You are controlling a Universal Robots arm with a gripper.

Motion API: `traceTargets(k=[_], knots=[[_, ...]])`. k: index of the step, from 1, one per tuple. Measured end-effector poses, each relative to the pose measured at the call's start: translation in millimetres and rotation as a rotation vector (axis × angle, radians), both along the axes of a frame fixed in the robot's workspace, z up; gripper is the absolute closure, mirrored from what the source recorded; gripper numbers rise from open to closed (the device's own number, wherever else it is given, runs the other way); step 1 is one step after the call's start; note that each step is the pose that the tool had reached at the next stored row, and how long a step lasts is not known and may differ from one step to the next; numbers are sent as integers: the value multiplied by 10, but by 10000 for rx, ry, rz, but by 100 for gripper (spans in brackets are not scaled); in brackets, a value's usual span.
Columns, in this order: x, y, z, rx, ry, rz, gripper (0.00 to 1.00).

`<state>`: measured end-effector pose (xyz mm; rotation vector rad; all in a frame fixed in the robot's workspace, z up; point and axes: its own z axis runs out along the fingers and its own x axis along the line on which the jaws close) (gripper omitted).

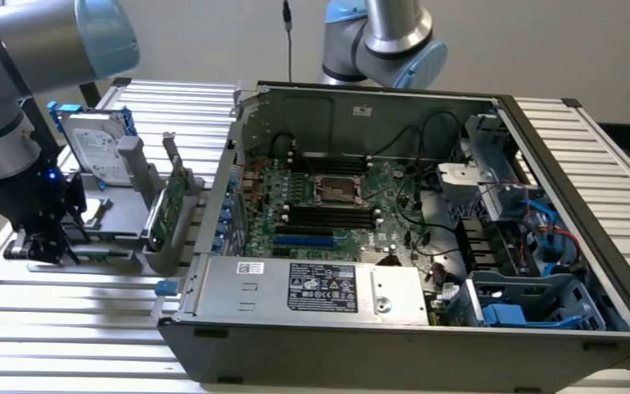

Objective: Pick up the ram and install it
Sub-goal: 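Pick up the ram and move it above insertion slot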

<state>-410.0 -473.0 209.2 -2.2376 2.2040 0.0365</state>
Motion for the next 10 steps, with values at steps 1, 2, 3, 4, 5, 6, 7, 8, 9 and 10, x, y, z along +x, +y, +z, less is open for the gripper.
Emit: traceTargets(k=[1, 2, 3, 4, 5, 6, 7, 8, 9, 10], knots=[[13, -1, -11, 1, 17, 11, 58], [25, -1, -21, 3, 37, 21, 58], [36, -1, -30, 6, 67, 30, 58], [44, -1, -37, 8, 101, 37, 58], [50, -1, -43, 10, 141, 42, 58], [52, -1, -50, 13, 180, 47, 58], [52, -1, -57, 17, 211, 50, 58], [53, -1, -65, 24, 229, 53, 58], [55, -1, -73, 29, 238, 57, 58], [57, -1, -83, 34, 241, 61, 58]])
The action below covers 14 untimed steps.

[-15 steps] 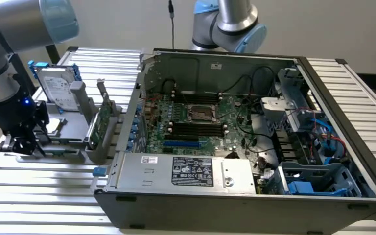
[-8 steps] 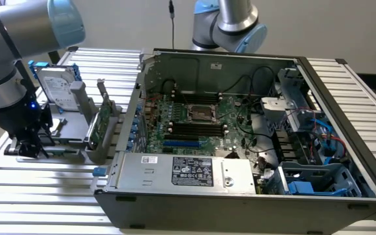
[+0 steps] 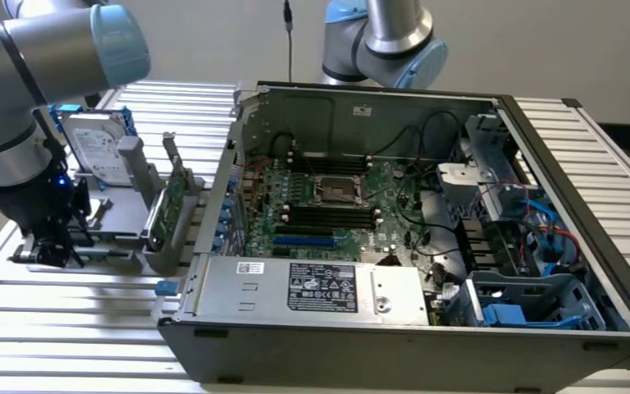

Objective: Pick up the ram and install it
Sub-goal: 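Pick up the ram and move it above insertion slot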

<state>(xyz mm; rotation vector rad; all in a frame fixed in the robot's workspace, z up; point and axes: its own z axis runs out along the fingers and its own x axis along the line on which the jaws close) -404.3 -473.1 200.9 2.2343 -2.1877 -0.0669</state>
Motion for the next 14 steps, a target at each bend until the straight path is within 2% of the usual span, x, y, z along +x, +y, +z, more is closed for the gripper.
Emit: traceTargets(k=[2, 8, 14], knots=[[1, 4, -21, 16, 1, 12, 58], [1, 54, -62, 57, 7, 69, 58], [-3, 58, -69, 77, 64, 91, 58]])
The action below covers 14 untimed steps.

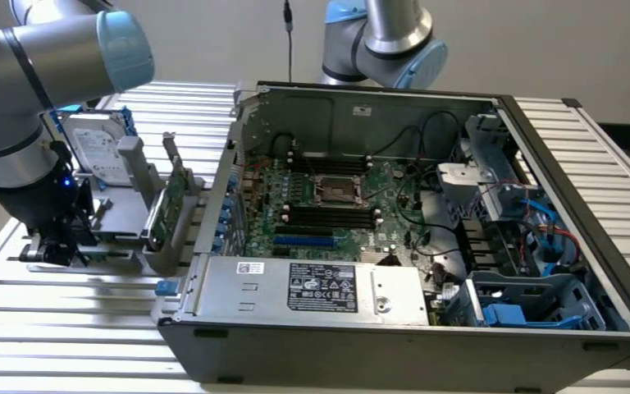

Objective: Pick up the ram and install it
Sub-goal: 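Pick up the ram and move it above insertion slot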

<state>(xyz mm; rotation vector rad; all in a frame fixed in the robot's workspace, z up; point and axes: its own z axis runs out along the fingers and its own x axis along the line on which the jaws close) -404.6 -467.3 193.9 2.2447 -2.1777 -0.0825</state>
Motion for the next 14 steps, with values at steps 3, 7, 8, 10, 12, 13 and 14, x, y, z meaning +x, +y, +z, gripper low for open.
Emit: traceTargets(k=[3, 7, 8, 10, 12, 13, 14], knots=[[-2, 0, -4, 9, 7, 1, 58], [-4, 0, -4, 13, 13, 1, 73], [-5, 0, -4, 12, 18, 1, 73], [-6, -1, -4, 13, 29, -6, 78], [-5, -1, -4, 13, 47, -22, 85], [-5, -2, -4, 13, 60, -34, 85], [-5, -2, -4, 13, 73, -50, 85]])
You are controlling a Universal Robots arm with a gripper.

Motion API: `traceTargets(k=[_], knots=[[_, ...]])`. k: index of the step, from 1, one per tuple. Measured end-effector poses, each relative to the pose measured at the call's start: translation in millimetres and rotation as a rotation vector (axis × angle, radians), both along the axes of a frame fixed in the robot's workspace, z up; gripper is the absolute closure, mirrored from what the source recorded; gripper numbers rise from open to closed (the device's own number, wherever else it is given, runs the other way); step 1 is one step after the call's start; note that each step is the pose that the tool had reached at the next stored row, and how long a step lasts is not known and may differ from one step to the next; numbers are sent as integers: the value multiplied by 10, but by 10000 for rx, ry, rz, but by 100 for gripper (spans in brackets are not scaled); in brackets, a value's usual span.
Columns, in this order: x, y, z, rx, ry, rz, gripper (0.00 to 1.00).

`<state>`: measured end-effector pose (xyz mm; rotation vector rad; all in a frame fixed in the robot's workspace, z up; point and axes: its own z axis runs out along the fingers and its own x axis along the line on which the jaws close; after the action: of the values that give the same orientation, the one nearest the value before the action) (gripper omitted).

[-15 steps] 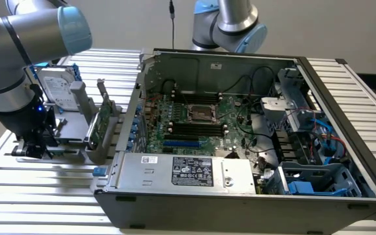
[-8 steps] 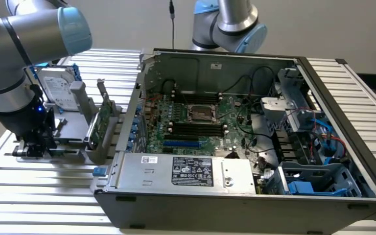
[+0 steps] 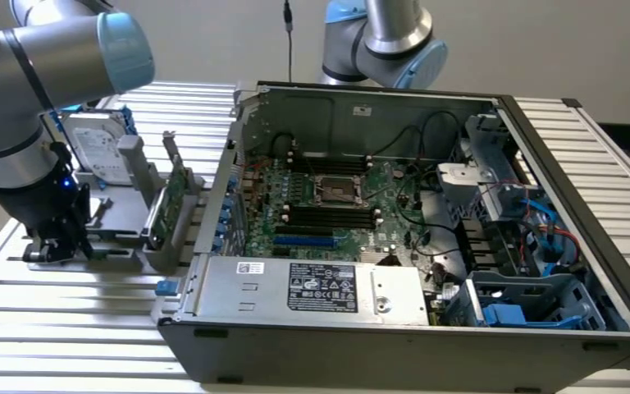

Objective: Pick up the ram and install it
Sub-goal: 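Pick up the ram and move it above insertion slot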

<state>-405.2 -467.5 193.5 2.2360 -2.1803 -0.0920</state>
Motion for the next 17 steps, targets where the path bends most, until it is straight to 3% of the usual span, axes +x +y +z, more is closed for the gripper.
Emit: traceTargets(k=[6, 17], knots=[[0, 0, 0, 0, 86, -180, 85], [0, 0, 5, 3, 92, -315, 86]])
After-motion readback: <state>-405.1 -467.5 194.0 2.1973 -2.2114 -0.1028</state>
